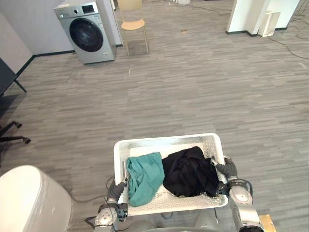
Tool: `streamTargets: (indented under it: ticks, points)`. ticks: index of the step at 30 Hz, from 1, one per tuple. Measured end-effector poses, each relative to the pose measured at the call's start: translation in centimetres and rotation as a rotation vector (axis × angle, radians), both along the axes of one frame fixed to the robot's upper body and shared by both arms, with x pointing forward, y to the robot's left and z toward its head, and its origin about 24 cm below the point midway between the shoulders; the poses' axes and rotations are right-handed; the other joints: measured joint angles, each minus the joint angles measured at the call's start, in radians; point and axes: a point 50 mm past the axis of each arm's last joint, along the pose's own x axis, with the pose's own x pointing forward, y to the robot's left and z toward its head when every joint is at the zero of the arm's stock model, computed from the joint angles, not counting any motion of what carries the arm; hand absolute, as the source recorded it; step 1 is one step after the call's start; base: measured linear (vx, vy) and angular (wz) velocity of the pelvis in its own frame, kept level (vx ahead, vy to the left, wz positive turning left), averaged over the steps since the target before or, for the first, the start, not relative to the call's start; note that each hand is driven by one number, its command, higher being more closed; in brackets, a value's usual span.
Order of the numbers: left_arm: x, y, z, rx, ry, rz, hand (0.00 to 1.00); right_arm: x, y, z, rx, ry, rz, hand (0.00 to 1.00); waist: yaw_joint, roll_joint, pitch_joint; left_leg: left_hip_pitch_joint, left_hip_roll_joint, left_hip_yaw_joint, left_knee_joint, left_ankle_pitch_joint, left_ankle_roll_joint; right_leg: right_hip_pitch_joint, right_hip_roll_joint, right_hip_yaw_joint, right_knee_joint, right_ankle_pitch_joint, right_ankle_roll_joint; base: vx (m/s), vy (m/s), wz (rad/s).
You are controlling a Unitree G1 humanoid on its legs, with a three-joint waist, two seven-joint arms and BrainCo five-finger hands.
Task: Pick up the laundry basket with both hands and put the clothes into the washing machine.
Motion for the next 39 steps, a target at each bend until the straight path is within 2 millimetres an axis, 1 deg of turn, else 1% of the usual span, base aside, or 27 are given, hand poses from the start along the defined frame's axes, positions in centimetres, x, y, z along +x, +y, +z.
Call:
streamTargets:
  ticks: [3, 4, 5, 6, 8, 9, 11, 12, 13, 16, 17, 19, 20, 21, 22, 23, 25, 26, 27, 28, 29, 33, 35, 36, 37, 38, 39]
  points:
    - [0.9, 0.0, 0.5, 0.024, -0.025, -0.045, 1.00, -0.4, -0.4, -0.1, 0.009, 0.000, -0.026, 1.00, -0.031, 0.010, 0.009, 0.105, 0.021, -0.032, -0.076, -0.021, -0.051, -0.086, 0.089, -0.046, -0.395, 0.028, 0.021, 0.54, 0.028, 0.29]
    - [1.3, -0.2, 0.7, 0.029, -0.035, -0.067, 1.00, -0.9, -0.6, -0.2, 0.024, 0.004, -0.054, 1.00, -0.038, -0.002, 0.005, 0.133, 0.024, -0.053, -0.082, -0.031, -0.069, -0.081, 0.143, -0.022, -0.666, 0.139, 0.050, 0.76, -0.065, 0.65]
    - [1.6, -0.8, 0.7, 0.028, -0.041, -0.092, 1.00, -1.6, -1.0, -0.2, 0.031, -0.001, -0.089, 1.00, -0.056, -0.002, 0.001, 0.164, 0.039, -0.107, -0.076, -0.050, -0.101, -0.085, 0.187, 0.052, -0.774, 0.325, 0.047, 0.78, -0.092, 0.69]
    - [1.6, -1.2, 0.7, 0.020, -0.039, -0.094, 1.00, -1.7, -1.2, -0.2, 0.027, 0.000, -0.098, 1.00, -0.063, 0.016, 0.001, 0.166, 0.064, -0.126, -0.047, -0.058, -0.115, -0.090, 0.209, 0.069, -0.733, 0.347, 0.016, 0.53, -0.089, 0.57]
    - [1.6, -1.9, 0.6, 0.003, -0.035, -0.091, 1.00, -1.9, -1.8, -0.1, 0.022, 0.000, -0.117, 1.00, -0.076, 0.047, 0.006, 0.115, 0.114, -0.157, 0.143, -0.050, -0.127, -0.084, 0.213, 0.024, -0.634, 0.275, -0.059, 0.62, -0.102, 0.31]
    - [1.6, -2.1, 0.5, -0.005, -0.029, -0.086, 1.00, -2.0, -2.0, 0.2, 0.012, -0.005, -0.118, 1.00, -0.082, 0.062, 0.014, 0.012, 0.150, -0.141, 0.397, 0.039, -0.143, -0.042, 0.219, -0.008, -0.591, 0.214, -0.043, 0.82, -0.129, 0.21]
    - [1.0, -2.3, 0.1, -0.024, -0.006, -0.075, 1.00, -2.1, -2.5, 0.7, -0.024, -0.014, -0.099, 1.00, -0.055, 0.072, 0.026, -0.087, 0.212, -0.080, 0.657, 0.480, -0.135, 0.085, 0.248, -0.006, -0.631, 0.150, -0.041, 0.72, -0.114, -0.20]
    - [0.7, -2.6, -0.1, -0.039, 0.003, -0.083, 1.00, -2.3, -2.5, 0.7, -0.027, -0.012, -0.093, 1.00, -0.032, 0.069, 0.035, -0.152, 0.241, -0.077, 0.807, 0.528, -0.133, 0.199, 0.259, 0.006, -0.718, 0.131, -0.055, 0.78, -0.066, -0.22]
    - [0.8, -3.0, 0.0, -0.052, -0.001, -0.093, 1.00, -2.2, -2.8, 0.9, -0.032, -0.020, -0.107, 1.00, -0.024, 0.070, 0.037, -0.254, 0.255, -0.070, 0.944, 0.369, -0.128, 0.300, 0.258, 0.007, -0.783, 0.117, -0.051, 0.79, -0.036, -0.09]
    - [0.9, -2.8, 0.2, -0.053, -0.024, -0.083, 1.00, -1.1, -3.0, 1.8, -0.053, -0.055, -0.092, 1.00, 0.007, 0.047, 0.051, -0.432, 0.252, 0.003, 0.830, 0.172, -0.089, 0.471, 0.216, 0.026, -0.918, 0.097, -0.040, 0.75, 0.052, -0.19]
    - [1.1, -2.8, 0.3, -0.055, -0.032, -0.081, 1.00, -0.7, -3.1, 2.1, -0.061, -0.069, -0.091, 1.00, 0.020, 0.041, 0.052, -0.476, 0.232, 0.002, 0.666, 0.155, -0.099, 0.508, 0.192, 0.026, -0.945, 0.085, -0.020, 0.79, 0.162, -0.36]
    - [1.2, -2.9, 0.5, -0.060, -0.044, -0.077, 1.00, -0.1, -3.3, 2.4, -0.074, -0.080, -0.084, 1.00, 0.033, 0.055, 0.043, -0.490, 0.214, -0.053, 0.078, 0.217, -0.184, 0.598, 0.155, 0.025, -0.991, 0.035, 0.061, 0.70, 0.224, -0.26]
    - [1.2, -2.9, 0.5, -0.061, -0.043, -0.077, 1.00, -0.1, -3.3, 2.2, -0.075, -0.076, -0.083, 1.00, 0.033, 0.060, 0.041, -0.500, 0.222, -0.062, 0.019, 0.271, -0.193, 0.619, 0.147, 0.025, -0.994, 0.013, 0.085, 0.74, 0.348, -0.16]
    - [1.1, -2.9, 0.3, -0.057, -0.029, -0.078, 1.00, -0.2, -3.1, 1.6, -0.065, -0.050, -0.085, 1.00, 0.031, 0.051, 0.031, -0.504, 0.205, -0.022, 0.103, 0.364, -0.159, 0.661, 0.115, 0.041, -0.985, -0.020, 0.098, 0.58, 0.295, -0.05]
    - [1.2, -3.0, 0.3, -0.062, -0.024, -0.078, 1.00, -0.3, -3.2, 1.2, -0.062, -0.031, -0.087, 1.00, 0.027, 0.027, 0.027, -0.518, 0.169, 0.002, 0.192, 0.279, -0.092, 0.660, 0.060, 0.045, -0.932, -0.008, 0.107, 0.88, 0.444, -0.02]
    - [1.2, -3.0, 0.3, -0.062, -0.022, -0.079, 1.00, -0.3, -3.3, 1.2, -0.066, -0.030, -0.087, 1.00, 0.024, 0.021, 0.027, -0.521, 0.152, 0.007, 0.242, 0.241, -0.065, 0.650, 0.035, 0.056, -0.877, 0.006, 0.128, 0.74, 0.397, 0.05]
    - [0.8, -2.9, 0.0, -0.057, 0.004, -0.080, 1.00, -0.7, -3.4, 0.4, -0.053, 0.004, -0.094, 1.00, 0.015, -0.032, 0.034, -0.442, 0.057, 0.038, 0.302, 0.143, 0.004, 0.544, -0.078, 0.166, -0.504, 0.091, 0.168, 0.78, 0.435, 0.10]
    - [0.7, -3.0, -0.1, -0.057, 0.015, -0.086, 1.00, -1.1, -3.3, -0.1, -0.038, 0.026, -0.098, 1.00, 0.006, -0.048, 0.036, -0.355, 0.013, 0.049, 0.263, 0.095, 0.019, 0.433, -0.101, 0.231, -0.214, 0.215, 0.107, 0.65, 0.342, 0.20]
    - [0.7, -2.8, -0.1, -0.049, 0.018, -0.084, 1.00, -1.2, -3.0, -0.3, -0.029, 0.033, -0.092, 1.00, 0.000, -0.052, 0.038, -0.310, -0.004, 0.045, 0.239, 0.082, 0.020, 0.371, -0.099, 0.241, -0.069, 0.231, 0.065, 0.73, 0.354, 0.25]
    - [0.6, -2.3, -0.2, -0.032, 0.023, -0.082, 1.00, -1.4, -2.3, -0.6, -0.004, 0.040, -0.089, 1.00, -0.011, -0.039, 0.041, -0.196, -0.016, 0.020, 0.165, 0.075, 0.018, 0.249, -0.037, 0.252, 0.144, 0.184, 0.055, 0.45, 0.189, 0.15]
    - [0.6, -2.0, -0.1, -0.023, 0.021, -0.082, 1.00, -1.4, -2.1, -0.7, 0.001, 0.042, -0.087, 1.00, -0.011, -0.030, 0.042, -0.146, -0.017, 0.009, 0.123, 0.075, 0.018, 0.208, -0.010, 0.233, 0.171, 0.157, 0.046, 0.57, 0.218, 0.13]
    - [1.8, -1.3, 0.6, 0.023, -0.016, -0.122, 1.00, -2.4, -1.5, -0.5, 0.022, 0.017, -0.112, 1.00, -0.031, -0.024, 0.037, 0.073, -0.026, -0.067, -0.066, 0.051, -0.013, -0.003, 0.028, 0.010, -0.108, 0.029, 0.038, 0.55, 0.130, 0.30]
    - [2.7, -1.7, 1.4, 0.036, -0.053, -0.162, 1.00, -3.2, -2.0, -0.1, 0.027, 0.001, -0.158, 1.00, -0.034, -0.032, 0.035, 0.121, -0.024, -0.096, -0.087, 0.008, -0.021, -0.041, 0.065, -0.085, -0.447, 0.075, 0.049, 0.62, 0.011, 0.47]
    - [2.8, -1.8, 1.6, 0.043, -0.062, -0.179, 1.00, -3.5, -2.0, 0.1, 0.026, -0.008, -0.171, 1.00, -0.030, -0.043, 0.031, 0.165, -0.026, -0.108, -0.105, -0.020, -0.049, -0.037, 0.115, -0.081, -0.683, 0.162, 0.040, 0.62, -0.049, 0.48]
    - [2.8, -2.3, 1.5, 0.029, -0.060, -0.185, 1.00, -4.0, -2.3, 0.1, 0.013, -0.003, -0.183, 1.00, -0.053, -0.033, 0.021, 0.215, -0.004, -0.137, -0.109, -0.045, -0.086, -0.022, 0.153, -0.027, -0.695, 0.283, -0.005, 0.65, -0.079, 0.64]
    - [2.7, -2.6, 1.5, 0.018, -0.059, -0.185, 1.00, -4.1, -2.6, 0.1, 0.005, 0.001, -0.192, 1.00, -0.065, -0.019, 0.017, 0.233, 0.013, -0.157, -0.096, -0.050, -0.093, -0.017, 0.168, -0.012, -0.665, 0.307, -0.030, 0.72, -0.146, 0.79]
    - [2.7, -3.1, 1.4, 0.002, -0.059, -0.176, 1.00, -3.9, -2.9, 0.4, -0.005, -0.006, -0.193, 1.00, -0.079, -0.001, 0.009, 0.209, 0.041, -0.172, 0.032, -0.049, -0.093, -0.011, 0.171, -0.028, -0.588, 0.257, -0.041, 0.73, -0.155, 0.57]
